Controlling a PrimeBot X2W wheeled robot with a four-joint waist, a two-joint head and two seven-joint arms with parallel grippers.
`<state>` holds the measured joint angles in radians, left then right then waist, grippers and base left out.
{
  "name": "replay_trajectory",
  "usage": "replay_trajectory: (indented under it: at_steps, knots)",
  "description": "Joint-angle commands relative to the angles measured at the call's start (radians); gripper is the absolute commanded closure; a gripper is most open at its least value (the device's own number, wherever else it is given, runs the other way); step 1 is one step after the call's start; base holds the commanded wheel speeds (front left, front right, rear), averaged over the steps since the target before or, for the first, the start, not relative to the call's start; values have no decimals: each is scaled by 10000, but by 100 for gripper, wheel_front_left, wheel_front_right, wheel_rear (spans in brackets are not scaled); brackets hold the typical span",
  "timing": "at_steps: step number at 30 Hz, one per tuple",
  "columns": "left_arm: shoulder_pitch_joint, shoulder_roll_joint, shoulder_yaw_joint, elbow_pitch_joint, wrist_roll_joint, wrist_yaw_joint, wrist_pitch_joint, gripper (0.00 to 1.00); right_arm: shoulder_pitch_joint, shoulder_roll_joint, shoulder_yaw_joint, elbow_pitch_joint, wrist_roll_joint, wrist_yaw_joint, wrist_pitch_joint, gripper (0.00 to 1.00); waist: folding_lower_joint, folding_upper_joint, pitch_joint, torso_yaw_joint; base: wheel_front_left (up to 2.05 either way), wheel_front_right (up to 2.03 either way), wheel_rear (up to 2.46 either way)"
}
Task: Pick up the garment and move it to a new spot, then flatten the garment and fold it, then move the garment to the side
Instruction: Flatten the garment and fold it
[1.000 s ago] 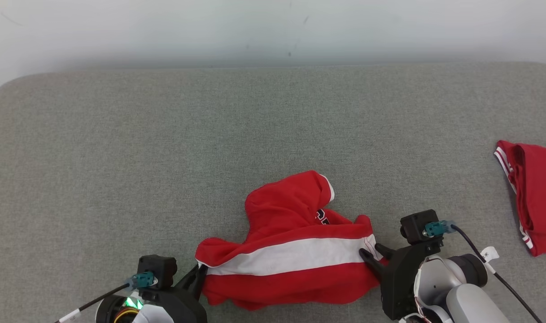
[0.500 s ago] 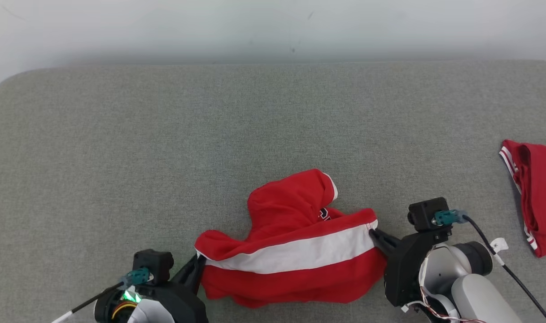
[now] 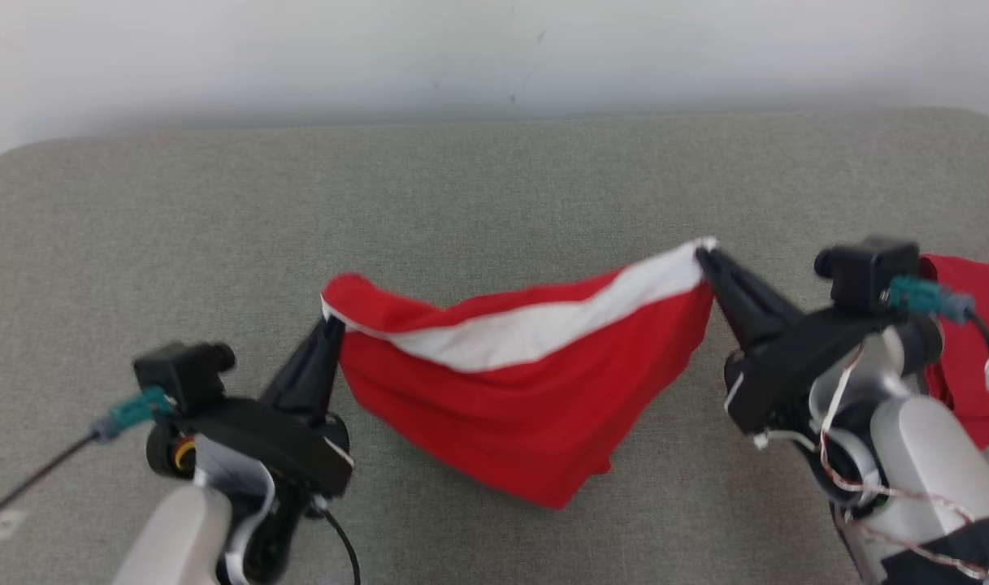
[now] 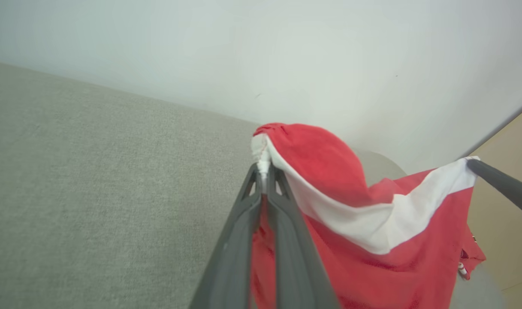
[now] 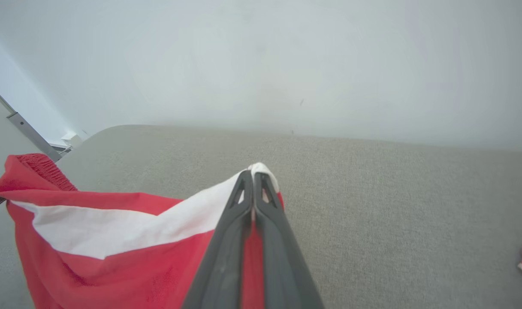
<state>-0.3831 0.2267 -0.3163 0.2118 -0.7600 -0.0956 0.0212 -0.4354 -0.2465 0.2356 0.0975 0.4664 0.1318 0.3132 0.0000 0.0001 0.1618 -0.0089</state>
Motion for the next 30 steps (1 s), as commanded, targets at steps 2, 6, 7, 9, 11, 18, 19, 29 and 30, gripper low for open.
replay_trajectory:
  at_steps: [2, 6, 7, 9, 11, 18, 19, 29, 30]
  knots:
    - [-456, 130, 260, -151, -350, -25, 225, 100, -652, -180, 163, -12, 107, -30, -236, 100, 0, -1, 217, -185, 0, 0, 0]
    - [-1335, 231, 692, -303, -873, 94, 697, 100, -2027, -605, 823, 6, 550, -30, -473, 100, 0, -1, 673, -411, 0, 0, 0]
    - [-1583, 271, 777, -293, -932, 174, 823, 100, -2411, -797, 992, 99, 570, -30, -495, 100, 0, -1, 822, -459, 0, 0, 0]
    - [-2134, 326, 938, -256, -1036, 342, 1026, 100, -3229, -958, 1271, 301, 667, -30, -596, 100, 0, -1, 1134, -543, 0, 0, 0]
    - [-2746, 393, 1105, -244, -1092, 520, 1210, 100, -4122, -1071, 1523, 552, 765, -28, -691, 100, 0, -1, 1507, -630, 0, 0, 0]
    - [-4855, 460, 1820, -348, -1405, 1283, 1590, 100, -6752, -1000, 1902, 1503, 700, -30, -1152, 100, 0, -1, 3001, -966, 0, 0, 0]
    - [-5209, 453, 1892, -357, -1457, 1340, 1668, 100, -7177, -947, 1907, 1705, 600, -30, -1326, 100, 0, -1, 3250, -1016, 0, 0, 0]
    - [-8177, 69, 2872, 89, -1635, 1986, 701, 100, -10383, -103, 1004, 3673, -1001, -30, -4405, 100, 0, -1, 4726, -1256, 0, 0, 0]
    - [-8322, 62, 2995, 210, -1567, 1994, 423, 100, -10578, -49, 817, 3848, -1240, -31, -4782, 100, 0, -1, 4746, -1260, 0, 0, 0]
